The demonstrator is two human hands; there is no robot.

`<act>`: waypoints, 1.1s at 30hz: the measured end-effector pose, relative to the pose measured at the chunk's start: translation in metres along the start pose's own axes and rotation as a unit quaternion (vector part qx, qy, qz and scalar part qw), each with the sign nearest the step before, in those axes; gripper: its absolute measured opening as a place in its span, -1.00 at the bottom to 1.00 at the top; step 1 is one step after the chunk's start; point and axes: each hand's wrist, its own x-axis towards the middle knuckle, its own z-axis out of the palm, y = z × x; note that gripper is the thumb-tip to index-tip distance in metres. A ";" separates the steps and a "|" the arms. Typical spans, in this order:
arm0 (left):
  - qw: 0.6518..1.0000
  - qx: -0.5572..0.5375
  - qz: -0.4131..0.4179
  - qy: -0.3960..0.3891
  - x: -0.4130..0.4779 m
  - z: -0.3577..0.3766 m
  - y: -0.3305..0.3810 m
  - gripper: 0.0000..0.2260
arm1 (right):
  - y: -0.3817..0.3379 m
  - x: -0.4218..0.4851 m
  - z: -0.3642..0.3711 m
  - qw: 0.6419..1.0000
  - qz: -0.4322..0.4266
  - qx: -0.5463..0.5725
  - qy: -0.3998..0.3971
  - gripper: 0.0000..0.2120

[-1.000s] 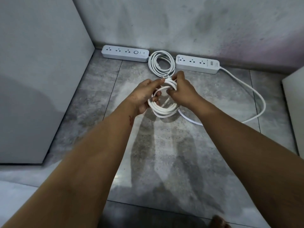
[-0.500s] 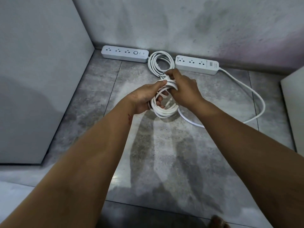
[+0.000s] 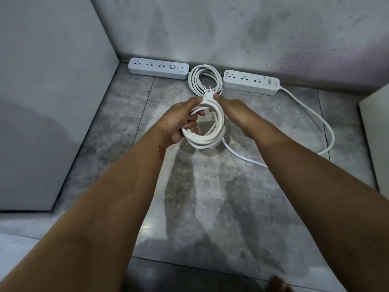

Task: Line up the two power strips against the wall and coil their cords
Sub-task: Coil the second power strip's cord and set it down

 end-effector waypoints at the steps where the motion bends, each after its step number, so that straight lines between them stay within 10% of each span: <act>1: 1.000 0.003 0.001 -0.004 0.000 0.000 -0.001 -0.68 | 0.003 0.001 -0.001 1.000 0.002 0.021 -0.008 -0.60; 12: 0.998 0.024 -0.024 -0.047 0.001 -0.007 -0.003 -0.66 | -0.001 0.002 -0.008 0.997 -0.058 0.020 -0.040 -0.74; 25: 0.987 -0.156 0.012 -0.024 0.003 0.005 -0.024 -0.67 | -0.010 0.007 -0.009 0.988 -0.078 -0.111 -0.075 -0.21; 33: 0.999 -0.033 -0.008 -0.022 0.003 0.016 -0.010 -0.69 | 0.003 0.020 -0.015 0.965 -0.125 -0.229 0.027 -0.65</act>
